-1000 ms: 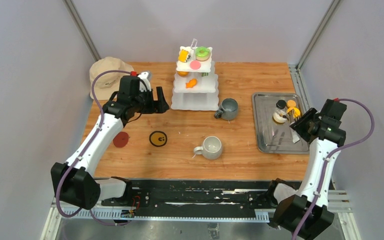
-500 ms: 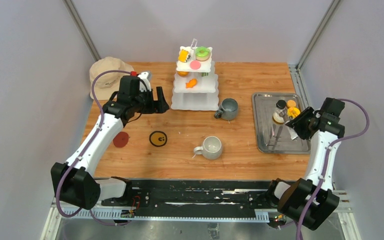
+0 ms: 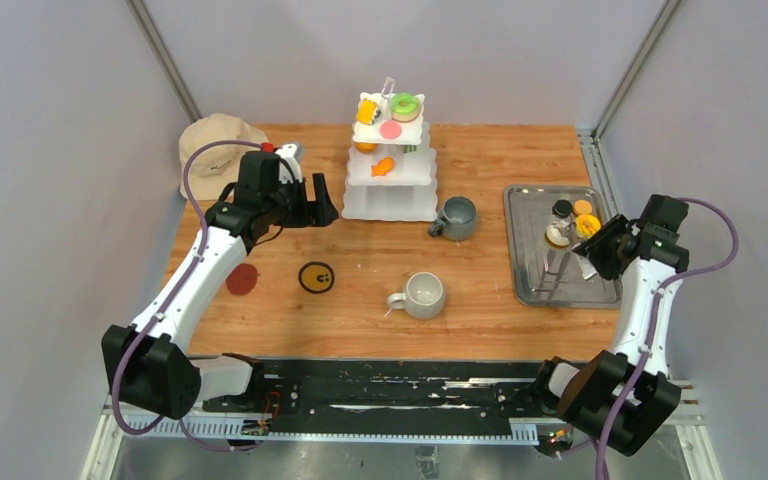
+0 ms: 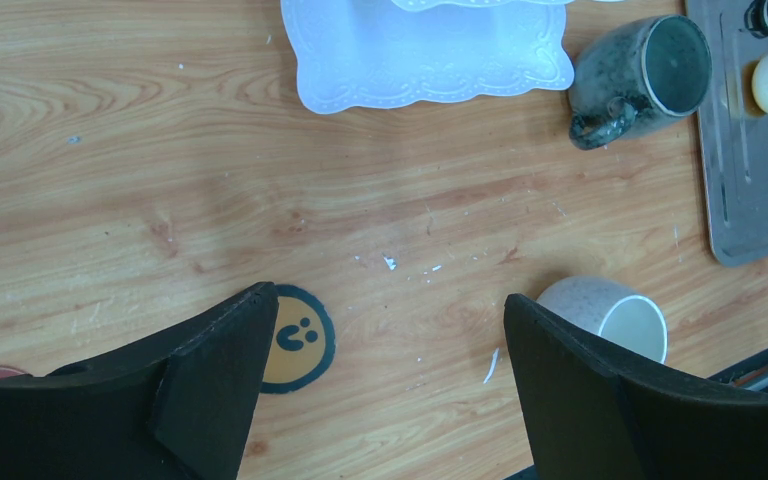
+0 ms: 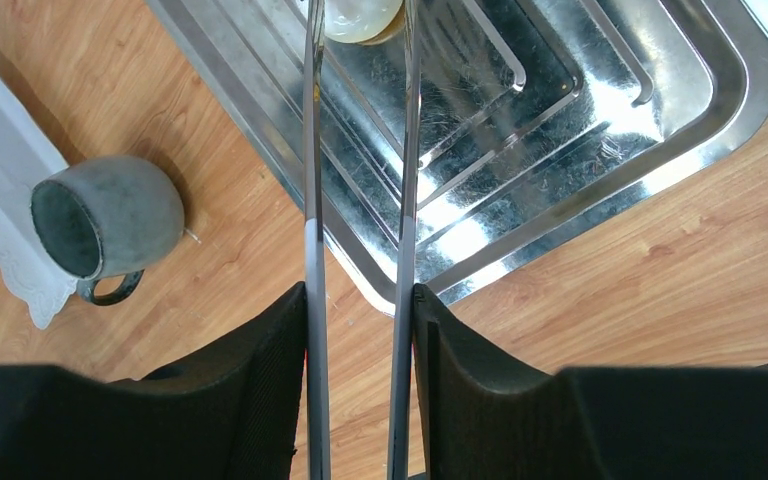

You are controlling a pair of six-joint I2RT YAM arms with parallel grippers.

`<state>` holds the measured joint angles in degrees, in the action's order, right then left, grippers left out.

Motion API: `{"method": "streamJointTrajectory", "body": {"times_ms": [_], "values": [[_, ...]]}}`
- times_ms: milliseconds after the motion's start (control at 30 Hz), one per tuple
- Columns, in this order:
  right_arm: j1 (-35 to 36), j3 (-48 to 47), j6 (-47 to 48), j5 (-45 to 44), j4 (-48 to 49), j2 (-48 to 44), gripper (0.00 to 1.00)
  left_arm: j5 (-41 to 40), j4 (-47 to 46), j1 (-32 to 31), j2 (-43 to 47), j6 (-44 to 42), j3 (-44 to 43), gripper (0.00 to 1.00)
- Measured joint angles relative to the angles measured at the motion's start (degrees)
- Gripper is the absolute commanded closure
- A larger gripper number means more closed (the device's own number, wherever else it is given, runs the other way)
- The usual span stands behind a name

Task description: Serve the afternoon tea

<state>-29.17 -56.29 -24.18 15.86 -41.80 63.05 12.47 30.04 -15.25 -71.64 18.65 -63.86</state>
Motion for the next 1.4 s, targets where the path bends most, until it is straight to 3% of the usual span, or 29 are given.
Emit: {"method": "streamJointTrajectory", "body": {"times_ms": [933, 1067, 1400], "values": [[-0.92, 2.4, -0.15, 1.11, 4.92, 4.37, 0.59, -0.07, 0.02, -0.02, 0.02, 0.04, 0.0, 0.12], [-1.01, 3.21, -0.22, 2.19, 5.64, 4.68, 0.67, -0.04, 0.0, 0.0, 0.02, 0.04, 0.0, 0.12], [-1.09, 3.61, -0.22, 2.34, 6.01, 3.15, 0.99, -0.04, 0.02, 0.0, 0.66, 0.04, 0.02, 0.12]]}}
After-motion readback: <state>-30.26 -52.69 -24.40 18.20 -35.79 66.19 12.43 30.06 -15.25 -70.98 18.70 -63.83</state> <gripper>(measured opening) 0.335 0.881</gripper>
